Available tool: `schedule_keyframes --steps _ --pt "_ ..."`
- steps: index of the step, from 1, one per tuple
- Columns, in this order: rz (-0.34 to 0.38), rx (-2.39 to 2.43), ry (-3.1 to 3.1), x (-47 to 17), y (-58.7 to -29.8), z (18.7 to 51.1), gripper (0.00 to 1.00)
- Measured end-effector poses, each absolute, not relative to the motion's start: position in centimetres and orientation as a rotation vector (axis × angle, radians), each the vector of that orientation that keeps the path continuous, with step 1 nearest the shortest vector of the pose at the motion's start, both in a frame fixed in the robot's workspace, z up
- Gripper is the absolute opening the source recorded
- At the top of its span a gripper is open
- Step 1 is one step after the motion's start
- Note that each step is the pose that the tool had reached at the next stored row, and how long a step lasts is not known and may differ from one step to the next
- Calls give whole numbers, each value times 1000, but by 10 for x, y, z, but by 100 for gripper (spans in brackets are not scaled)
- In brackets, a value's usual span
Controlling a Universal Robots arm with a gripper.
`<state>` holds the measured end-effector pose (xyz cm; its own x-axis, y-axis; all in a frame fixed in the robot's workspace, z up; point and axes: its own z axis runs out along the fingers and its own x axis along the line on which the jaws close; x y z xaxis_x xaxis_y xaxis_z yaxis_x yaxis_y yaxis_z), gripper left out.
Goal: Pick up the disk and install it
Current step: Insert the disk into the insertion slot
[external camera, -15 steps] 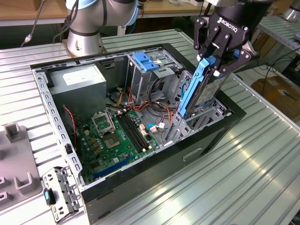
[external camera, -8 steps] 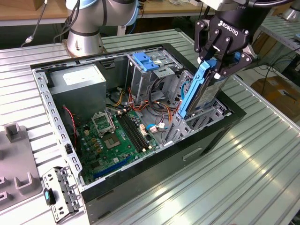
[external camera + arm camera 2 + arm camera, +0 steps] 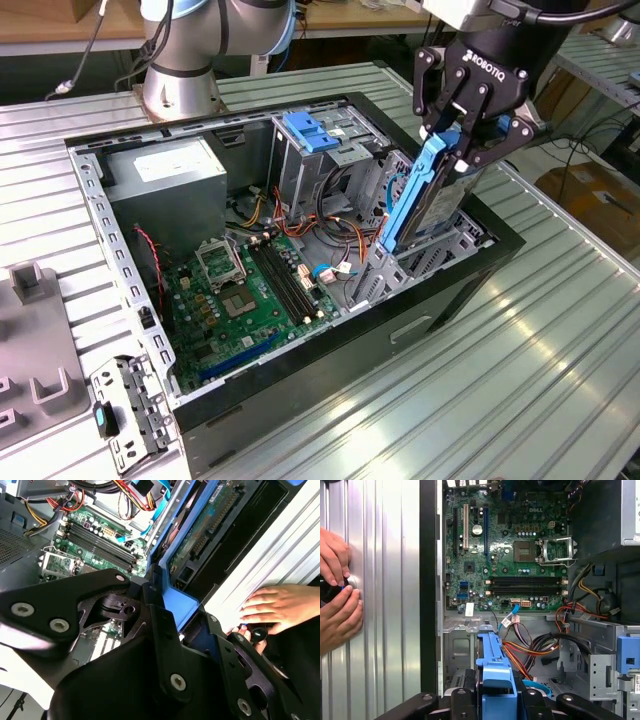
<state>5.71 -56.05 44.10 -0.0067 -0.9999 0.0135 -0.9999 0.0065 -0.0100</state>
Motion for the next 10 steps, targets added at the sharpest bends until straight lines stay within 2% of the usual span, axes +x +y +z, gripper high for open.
schedule_keyframes --steps 10 --pt "26 2213 -2227 57 -561 438 38"
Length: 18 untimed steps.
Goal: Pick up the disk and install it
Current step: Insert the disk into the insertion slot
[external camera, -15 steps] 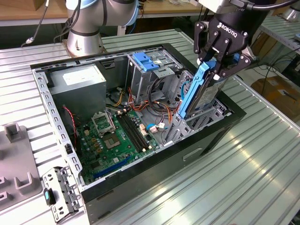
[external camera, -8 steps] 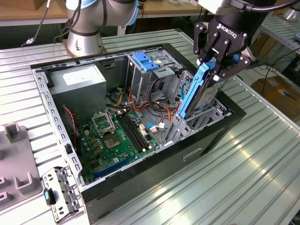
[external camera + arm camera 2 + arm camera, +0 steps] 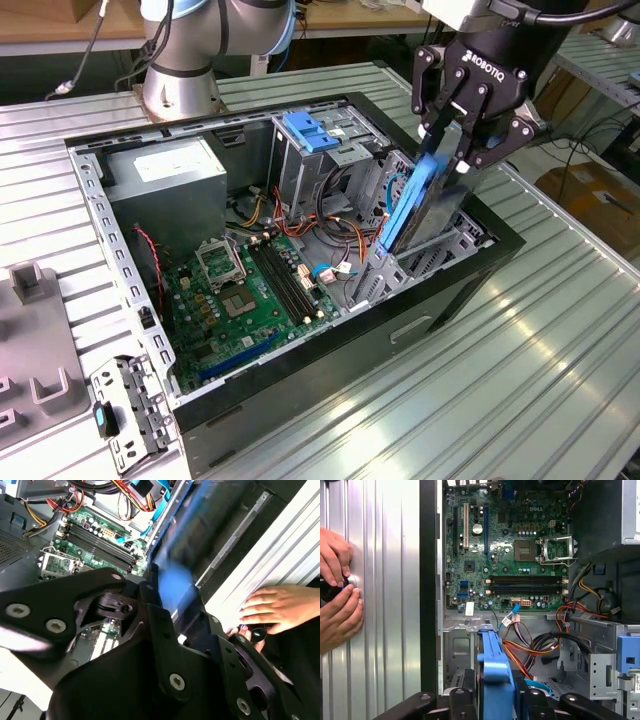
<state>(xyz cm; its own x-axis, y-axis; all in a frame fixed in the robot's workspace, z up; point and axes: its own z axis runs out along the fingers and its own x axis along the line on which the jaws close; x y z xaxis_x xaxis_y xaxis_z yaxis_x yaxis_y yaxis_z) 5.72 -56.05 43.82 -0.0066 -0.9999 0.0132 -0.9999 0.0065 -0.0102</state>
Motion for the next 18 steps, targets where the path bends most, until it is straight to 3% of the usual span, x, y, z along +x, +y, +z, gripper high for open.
schedule_keyframes --steps 1,4,6,8,9,10,12,18 --pt "26 2213 -2227 57 -561 436 45" --pt "26 2213 -2227 57 -561 431 45" --pt "26 2213 -2227 57 -562 426 36" --pt "26 2213 -2227 57 -562 422 36" --pt "26 2213 -2227 57 -562 420 24" --pt "26 2213 -2226 57 -563 418 24" --pt "26 2213 -2226 57 -563 414 12" --pt "28 2214 -2226 57 -564 406 11"
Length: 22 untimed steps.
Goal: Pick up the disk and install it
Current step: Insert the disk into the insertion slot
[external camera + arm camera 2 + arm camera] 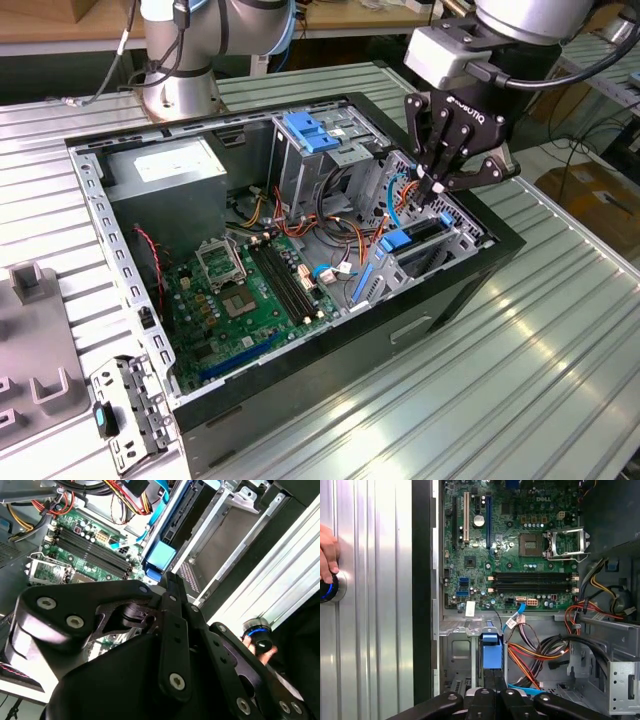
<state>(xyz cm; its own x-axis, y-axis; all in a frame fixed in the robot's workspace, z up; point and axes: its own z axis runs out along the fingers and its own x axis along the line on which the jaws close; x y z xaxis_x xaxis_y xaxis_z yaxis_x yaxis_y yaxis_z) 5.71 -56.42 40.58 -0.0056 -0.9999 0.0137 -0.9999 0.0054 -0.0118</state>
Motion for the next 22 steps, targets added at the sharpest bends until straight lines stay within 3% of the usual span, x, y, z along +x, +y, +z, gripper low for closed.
schedule_keyframes --steps 22 --pt "40 2209 -2221 57 -564 403 11"
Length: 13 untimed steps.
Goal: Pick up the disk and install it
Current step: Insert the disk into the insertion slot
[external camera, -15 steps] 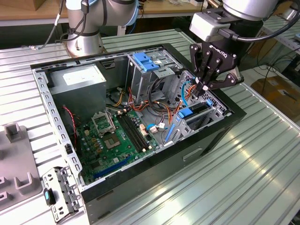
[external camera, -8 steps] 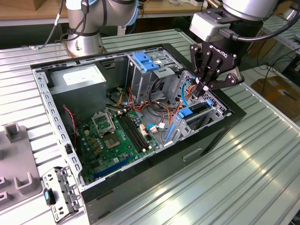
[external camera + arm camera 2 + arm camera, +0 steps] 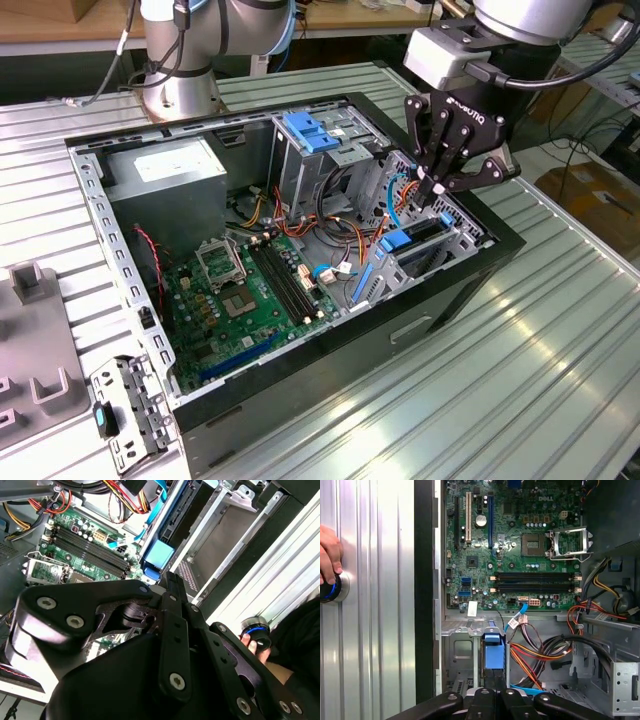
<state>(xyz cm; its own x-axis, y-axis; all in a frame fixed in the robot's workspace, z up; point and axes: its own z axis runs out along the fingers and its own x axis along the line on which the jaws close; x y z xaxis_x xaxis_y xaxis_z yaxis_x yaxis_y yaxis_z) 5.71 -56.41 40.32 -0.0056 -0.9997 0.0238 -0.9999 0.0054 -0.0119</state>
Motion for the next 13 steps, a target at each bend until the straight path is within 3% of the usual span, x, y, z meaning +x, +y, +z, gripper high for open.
schedule_keyframes --steps 13 --pt "40 2209 -2221 57 -562 382 11"
